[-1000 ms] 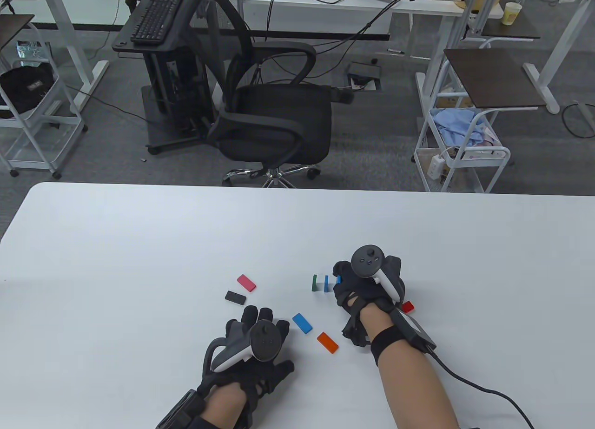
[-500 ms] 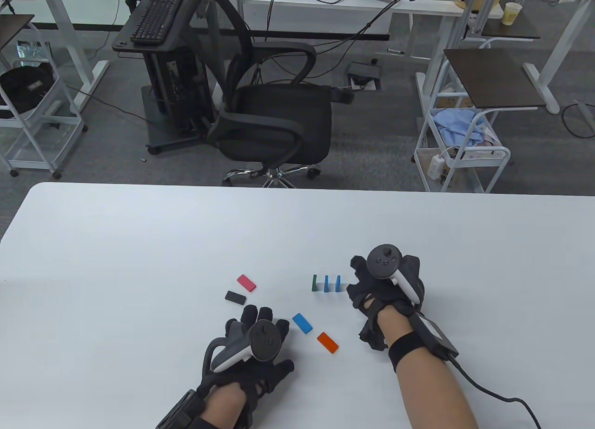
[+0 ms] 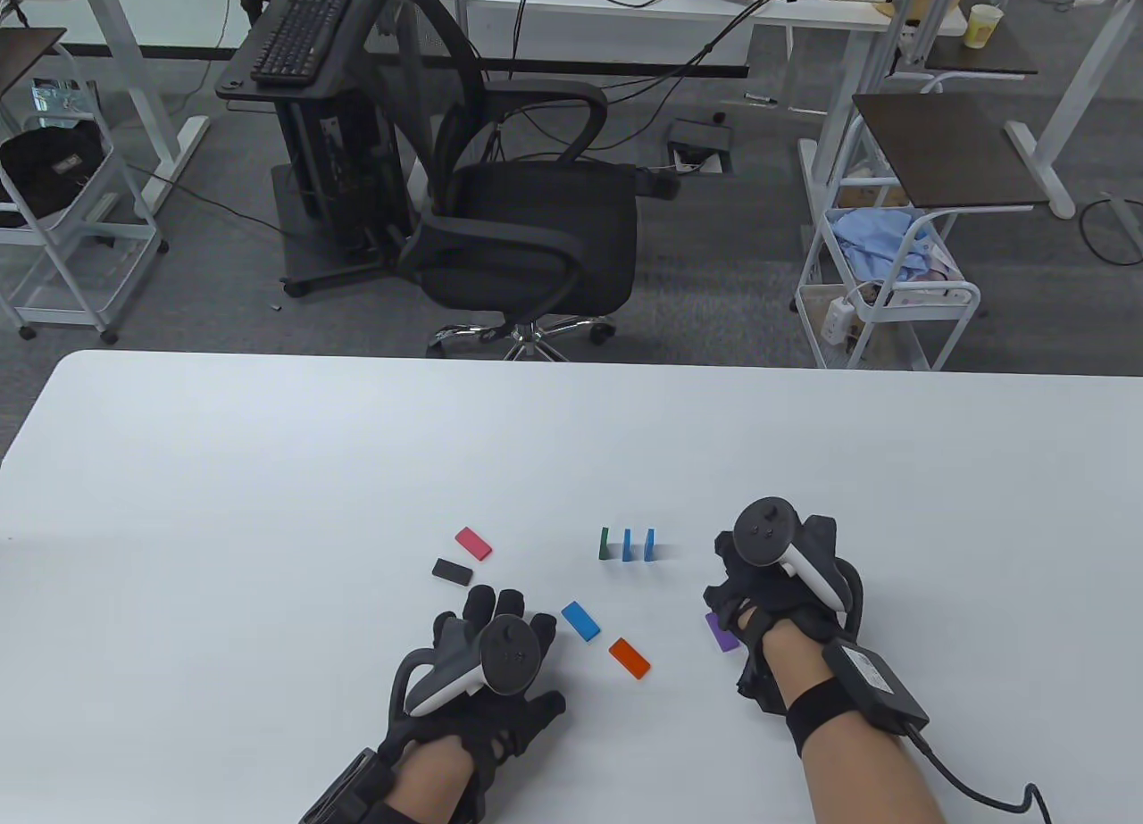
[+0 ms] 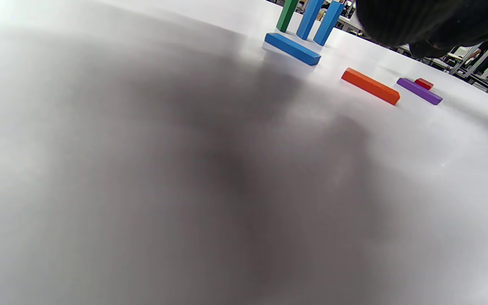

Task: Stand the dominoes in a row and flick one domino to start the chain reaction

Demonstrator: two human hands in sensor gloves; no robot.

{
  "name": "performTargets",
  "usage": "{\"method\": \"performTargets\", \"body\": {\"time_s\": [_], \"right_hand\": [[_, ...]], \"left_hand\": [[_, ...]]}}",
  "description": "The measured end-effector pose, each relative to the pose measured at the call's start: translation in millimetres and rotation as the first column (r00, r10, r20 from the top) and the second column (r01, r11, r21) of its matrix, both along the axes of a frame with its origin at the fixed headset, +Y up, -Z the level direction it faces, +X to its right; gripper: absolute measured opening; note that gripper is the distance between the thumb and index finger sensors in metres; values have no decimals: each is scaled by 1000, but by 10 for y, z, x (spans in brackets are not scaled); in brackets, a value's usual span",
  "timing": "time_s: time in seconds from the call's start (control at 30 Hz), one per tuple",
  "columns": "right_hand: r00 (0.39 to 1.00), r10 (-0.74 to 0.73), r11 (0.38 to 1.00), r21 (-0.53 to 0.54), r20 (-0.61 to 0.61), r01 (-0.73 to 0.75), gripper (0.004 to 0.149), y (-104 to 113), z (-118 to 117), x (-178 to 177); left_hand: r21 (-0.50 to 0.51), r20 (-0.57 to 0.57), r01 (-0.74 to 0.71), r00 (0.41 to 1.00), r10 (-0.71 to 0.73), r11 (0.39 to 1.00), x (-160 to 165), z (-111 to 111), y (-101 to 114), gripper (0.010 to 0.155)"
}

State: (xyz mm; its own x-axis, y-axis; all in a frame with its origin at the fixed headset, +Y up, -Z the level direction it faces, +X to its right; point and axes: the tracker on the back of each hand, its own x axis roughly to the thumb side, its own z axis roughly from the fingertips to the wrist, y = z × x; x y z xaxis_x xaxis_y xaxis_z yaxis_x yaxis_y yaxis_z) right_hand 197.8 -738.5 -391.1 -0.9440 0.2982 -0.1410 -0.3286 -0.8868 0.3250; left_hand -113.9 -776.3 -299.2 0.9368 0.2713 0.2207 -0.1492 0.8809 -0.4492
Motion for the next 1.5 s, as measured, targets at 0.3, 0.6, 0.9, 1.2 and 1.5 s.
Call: {"method": "performTargets", "body": {"time_s": [0.3,0.6,0.9,1.2,1.5], "right_hand": [[994,108,990,-91,-23,-110,70,-152,75,-62],[946,311,938,-133,-87,-321,74,-266,84,-246],[934,350,928,-110,-78,-357,68,-270,102,-324],[927,366,923,-95,-87,-373,67,-282,112,-384],[937,338,939,-28,-88,-342,66,-280,152,-346]], "left_hand": [[0,2,3,1000,-3,1000,2,4,-1,81],[-5,6,20,1000,-20,1000,14,11,-3,81],[-10,5,33,999,-33,999,16,17,-9,81],[-10,8,29,1000,-29,1000,19,19,-12,81],[-10,6,23,1000,-23,1000,13,17,-10,81]]}}
